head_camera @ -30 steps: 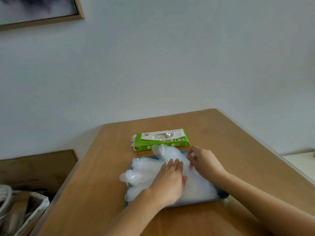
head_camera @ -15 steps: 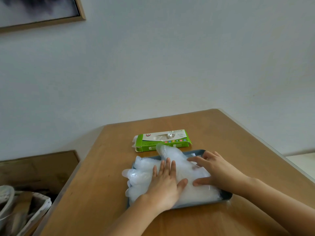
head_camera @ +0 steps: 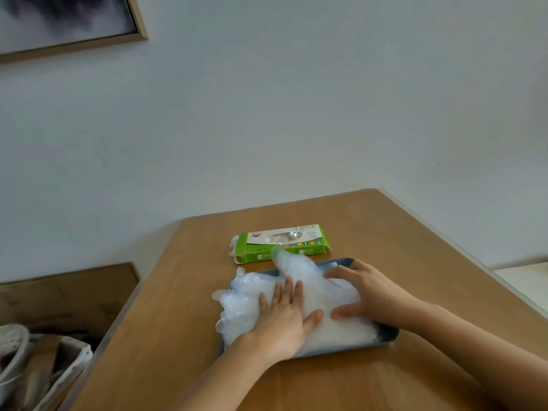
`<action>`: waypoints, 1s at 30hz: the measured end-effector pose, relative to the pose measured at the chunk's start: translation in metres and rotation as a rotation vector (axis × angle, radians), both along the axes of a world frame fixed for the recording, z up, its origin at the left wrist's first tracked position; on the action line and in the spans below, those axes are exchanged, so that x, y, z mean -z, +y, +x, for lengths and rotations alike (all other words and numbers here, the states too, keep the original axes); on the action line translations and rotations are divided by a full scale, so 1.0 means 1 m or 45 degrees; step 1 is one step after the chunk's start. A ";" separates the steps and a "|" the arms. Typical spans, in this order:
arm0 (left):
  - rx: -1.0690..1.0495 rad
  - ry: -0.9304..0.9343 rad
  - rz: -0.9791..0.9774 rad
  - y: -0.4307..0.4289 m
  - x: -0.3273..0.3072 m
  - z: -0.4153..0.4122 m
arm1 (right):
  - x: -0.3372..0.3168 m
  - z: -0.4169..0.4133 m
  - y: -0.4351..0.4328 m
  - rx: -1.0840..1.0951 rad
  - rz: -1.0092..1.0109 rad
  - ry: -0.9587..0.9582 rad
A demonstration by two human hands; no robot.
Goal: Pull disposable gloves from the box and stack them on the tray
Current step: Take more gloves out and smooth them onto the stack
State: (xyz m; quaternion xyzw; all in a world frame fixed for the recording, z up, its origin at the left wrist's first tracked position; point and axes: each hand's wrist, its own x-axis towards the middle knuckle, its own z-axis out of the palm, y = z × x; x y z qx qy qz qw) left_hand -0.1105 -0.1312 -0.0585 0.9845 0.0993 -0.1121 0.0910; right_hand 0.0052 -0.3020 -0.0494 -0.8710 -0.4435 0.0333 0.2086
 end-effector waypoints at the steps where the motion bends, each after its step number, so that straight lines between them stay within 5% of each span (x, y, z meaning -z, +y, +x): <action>1: 0.000 -0.001 0.011 0.000 0.001 0.000 | 0.001 0.000 -0.001 -0.011 -0.015 0.011; 8: 0.096 -0.122 0.031 -0.006 -0.008 0.001 | -0.009 -0.004 -0.004 -0.046 -0.036 -0.092; 20: 0.066 -0.006 -0.023 0.004 -0.001 0.007 | -0.009 -0.004 -0.002 0.258 0.139 0.170; 25: 0.012 -0.005 0.053 0.004 0.007 0.011 | -0.010 -0.021 0.004 0.208 0.339 -0.409; 30: 0.050 -0.006 0.041 0.006 0.008 0.009 | 0.008 -0.037 0.011 -0.227 -0.226 0.025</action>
